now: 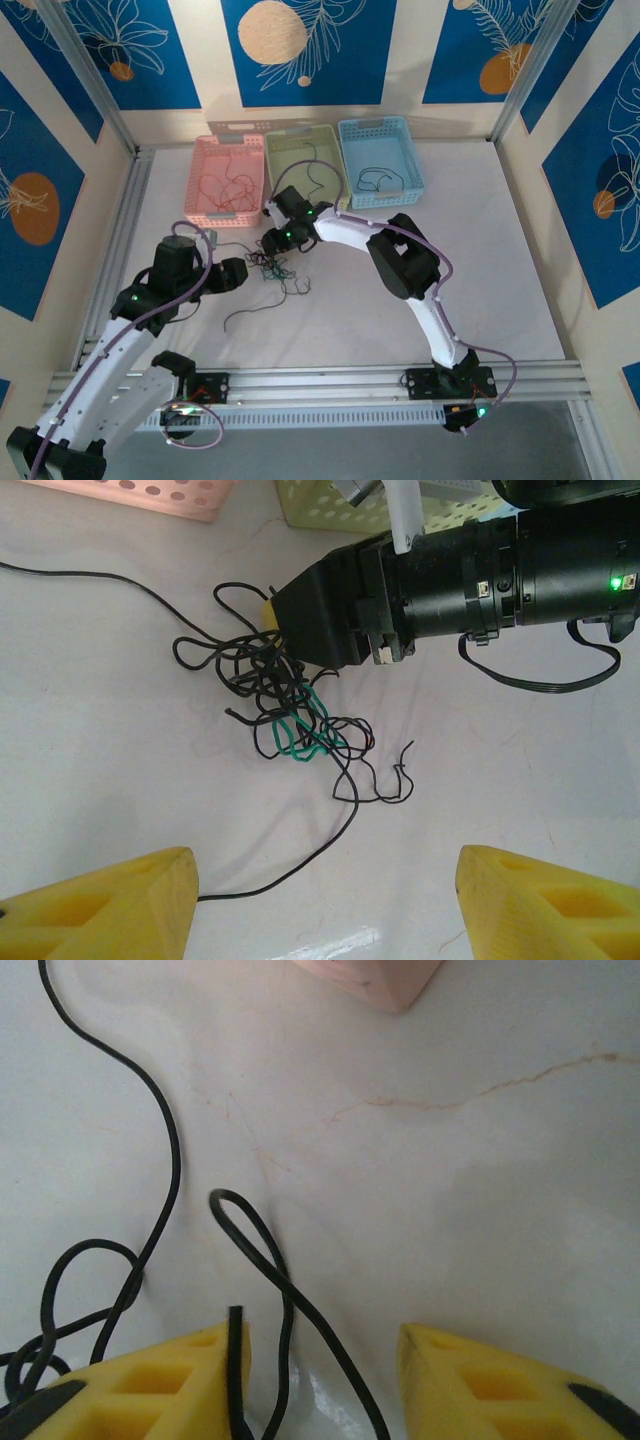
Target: Untangle the cables
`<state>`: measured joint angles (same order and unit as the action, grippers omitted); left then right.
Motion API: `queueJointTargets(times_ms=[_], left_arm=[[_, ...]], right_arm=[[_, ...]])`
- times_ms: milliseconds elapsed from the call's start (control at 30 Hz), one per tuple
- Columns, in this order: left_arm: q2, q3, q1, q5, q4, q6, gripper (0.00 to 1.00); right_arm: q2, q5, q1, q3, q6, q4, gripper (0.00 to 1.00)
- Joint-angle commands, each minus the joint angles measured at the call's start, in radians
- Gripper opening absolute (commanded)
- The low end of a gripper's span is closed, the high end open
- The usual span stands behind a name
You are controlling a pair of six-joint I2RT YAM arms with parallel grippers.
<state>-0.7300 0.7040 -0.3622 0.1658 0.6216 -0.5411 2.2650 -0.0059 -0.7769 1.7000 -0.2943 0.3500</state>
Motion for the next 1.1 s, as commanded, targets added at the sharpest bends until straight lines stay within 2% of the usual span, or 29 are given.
queueJointTargets(times_ms=[0, 233, 400, 600, 733, 900, 1067], left_arm=[[0.003, -0.007, 0.008, 0.020, -0.005, 0.015, 0.69], [0.002, -0.022, 0.005, 0.030, -0.018, 0.003, 0.69], [-0.004, -0.040, 0.000, 0.053, -0.040, -0.012, 0.69], [-0.040, -0.080, -0.003, 0.116, -0.115, -0.038, 0.69], [-0.074, -0.122, -0.015, 0.183, -0.214, -0.071, 0.68], [-0.138, -0.147, -0.067, 0.202, -0.323, -0.100, 0.68], [-0.248, -0.092, -0.147, 0.151, -0.342, -0.057, 0.68]], right_arm=[[0.023, 0.034, -0.010, 0.027, 0.017, 0.034, 0.38], [-0.034, 0.052, -0.013, -0.041, 0.000, -0.010, 0.10], [-0.164, 0.052, -0.012, -0.190, -0.005, -0.086, 0.00], [-0.329, 0.039, 0.000, -0.382, -0.017, -0.151, 0.00], [-0.395, -0.012, 0.032, -0.462, -0.065, -0.187, 0.00], [-0.386, -0.032, 0.048, -0.492, -0.086, -0.228, 0.00], [-0.342, -0.041, 0.057, -0.473, -0.090, -0.235, 0.00]])
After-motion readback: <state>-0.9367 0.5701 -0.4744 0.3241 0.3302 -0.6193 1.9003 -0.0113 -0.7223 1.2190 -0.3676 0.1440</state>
